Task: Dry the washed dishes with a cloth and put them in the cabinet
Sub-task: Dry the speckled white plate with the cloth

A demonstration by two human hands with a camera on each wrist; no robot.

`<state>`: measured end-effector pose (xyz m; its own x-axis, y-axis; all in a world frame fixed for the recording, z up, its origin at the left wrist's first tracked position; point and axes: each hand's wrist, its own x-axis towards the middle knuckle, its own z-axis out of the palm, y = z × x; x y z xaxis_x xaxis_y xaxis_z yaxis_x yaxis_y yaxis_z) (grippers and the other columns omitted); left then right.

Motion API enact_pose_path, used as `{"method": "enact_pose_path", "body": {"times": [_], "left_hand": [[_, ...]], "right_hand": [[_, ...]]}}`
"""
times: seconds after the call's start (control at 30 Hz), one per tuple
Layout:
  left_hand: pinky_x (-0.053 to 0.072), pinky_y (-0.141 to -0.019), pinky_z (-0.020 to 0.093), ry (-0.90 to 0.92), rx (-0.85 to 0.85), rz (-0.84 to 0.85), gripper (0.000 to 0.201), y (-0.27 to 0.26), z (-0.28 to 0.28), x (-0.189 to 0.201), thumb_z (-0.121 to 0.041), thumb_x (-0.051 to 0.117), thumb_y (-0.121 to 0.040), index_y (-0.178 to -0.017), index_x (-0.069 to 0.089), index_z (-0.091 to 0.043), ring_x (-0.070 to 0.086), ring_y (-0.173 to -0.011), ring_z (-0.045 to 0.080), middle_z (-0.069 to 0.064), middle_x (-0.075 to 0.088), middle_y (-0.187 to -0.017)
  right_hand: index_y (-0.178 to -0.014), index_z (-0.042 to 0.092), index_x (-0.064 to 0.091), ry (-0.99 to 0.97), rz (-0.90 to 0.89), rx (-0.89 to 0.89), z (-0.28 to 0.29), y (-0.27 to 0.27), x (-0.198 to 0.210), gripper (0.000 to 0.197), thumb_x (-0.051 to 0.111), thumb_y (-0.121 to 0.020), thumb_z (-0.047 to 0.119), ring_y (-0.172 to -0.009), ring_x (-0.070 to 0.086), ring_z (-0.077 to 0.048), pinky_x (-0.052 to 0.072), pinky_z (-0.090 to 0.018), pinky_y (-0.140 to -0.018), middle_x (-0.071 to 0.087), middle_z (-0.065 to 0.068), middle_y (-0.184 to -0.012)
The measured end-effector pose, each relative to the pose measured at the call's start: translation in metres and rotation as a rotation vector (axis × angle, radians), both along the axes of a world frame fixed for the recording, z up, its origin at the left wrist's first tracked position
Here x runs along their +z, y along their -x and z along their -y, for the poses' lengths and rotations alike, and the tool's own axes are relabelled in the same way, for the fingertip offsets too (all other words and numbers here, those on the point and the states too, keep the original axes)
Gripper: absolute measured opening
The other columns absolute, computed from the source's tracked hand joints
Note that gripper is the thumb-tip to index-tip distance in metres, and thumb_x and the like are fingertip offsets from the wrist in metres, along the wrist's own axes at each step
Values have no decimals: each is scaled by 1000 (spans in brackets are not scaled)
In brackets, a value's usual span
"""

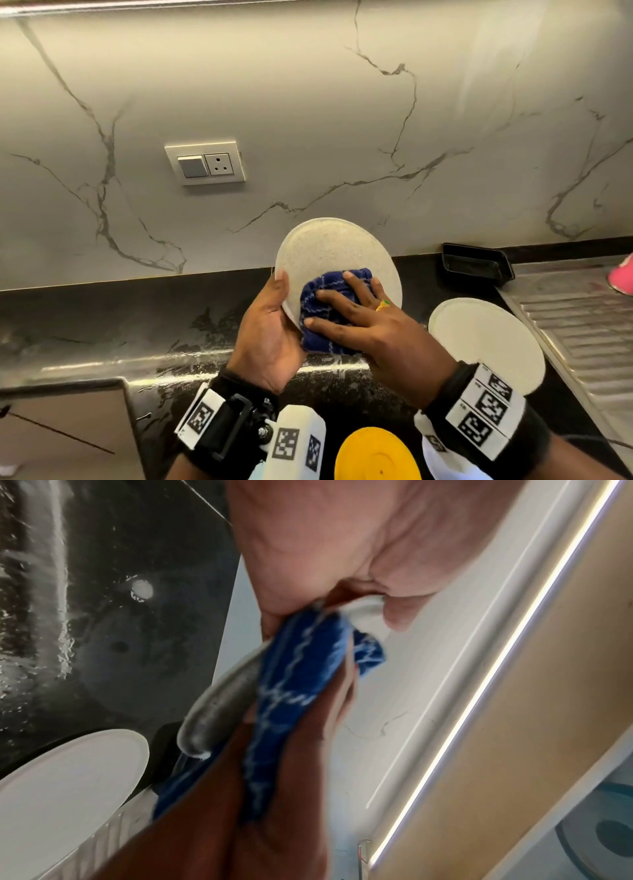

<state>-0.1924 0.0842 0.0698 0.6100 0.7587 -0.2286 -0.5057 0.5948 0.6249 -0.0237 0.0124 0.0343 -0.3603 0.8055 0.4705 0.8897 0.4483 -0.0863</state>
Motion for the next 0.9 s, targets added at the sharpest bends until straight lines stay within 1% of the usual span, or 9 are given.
{"method": "enact_pose_path", "body": {"times": [0.13, 0.23, 0.33, 0.43, 0.57, 0.7, 0.8, 0.83, 0.9], "left_hand": [[60, -81, 55, -13, 140, -35, 51, 5, -7, -2, -46, 38, -104, -139, 56, -13, 67, -114, 39, 19, 67, -131], [60, -84, 55, -56, 185, -55, 49, 4, -7, -2, -44, 39, -105, -142, 54, -15, 67, -116, 37, 14, 67, -132], [58, -90, 56, -77, 181, -59, 52, -6, 1, -4, -45, 37, -104, -145, 51, -15, 64, -120, 40, 17, 64, -136], [49, -97, 66, -123, 171, -87, 57, -12, 7, -11, -50, 41, -102, -145, 50, -14, 61, -122, 47, 24, 60, -138], [41, -100, 74, -158, 235, -118, 58, -5, -2, -11, -53, 47, -101, -146, 49, -16, 58, -123, 52, 26, 57, -140], [49, -92, 71, -264, 281, -114, 54, 7, -4, -2, -55, 33, -104, -141, 54, -21, 65, -117, 42, 17, 65, -134], [45, -101, 70, -374, 298, -208, 53, 16, -4, -1, -56, 31, -103, -142, 55, -28, 60, -127, 33, 5, 63, -139], [44, -103, 68, -398, 299, -243, 52, 16, -3, -1, -55, 31, -102, -141, 55, -30, 59, -128, 30, 1, 63, -139], [45, -104, 65, -450, 273, -287, 51, 14, -1, 0, -54, 34, -99, -137, 57, -31, 60, -127, 26, -3, 65, -136]], "right_hand": [[-148, 35, 38, -2, 42, -1, 15, -33, -27, 97, 71, -72, -15, -142, 29, -49, 39, -69, -102, 41, -7, -155], [-150, 36, 34, -8, -20, -66, 20, -36, -38, 99, 70, -74, -16, -142, 26, -49, 41, -68, -100, 34, -7, -157], [-148, 34, 40, -40, -54, -57, 16, -15, -30, 78, 57, -83, -6, -141, 25, -51, 37, -72, -101, 34, -6, -156], [-142, 33, 50, -44, -26, -29, 8, 14, -19, 55, 39, -92, 13, -141, 28, -50, 31, -73, -105, 42, -9, -154], [-140, 32, 55, -71, -11, -27, 9, 22, -14, 47, 38, -98, 20, -144, 28, -47, 28, -70, -110, 44, -6, -153], [-141, 34, 52, -42, -27, -21, 17, -6, -29, 55, 44, -92, 11, -148, 22, -39, 23, -68, -113, 42, -1, -155], [-142, 36, 48, -3, -191, -111, 15, -33, -34, 74, 57, -82, -6, -148, 20, -39, 24, -69, -112, 37, 2, -156], [-142, 36, 48, 12, -260, -146, 13, -39, -30, 73, 58, -82, -6, -148, 19, -37, 21, -65, -115, 35, 5, -156], [-143, 37, 48, 54, -399, -219, 5, -47, -14, 67, 51, -86, 2, -149, 16, -30, 13, -50, -120, 31, 10, -155]]}}
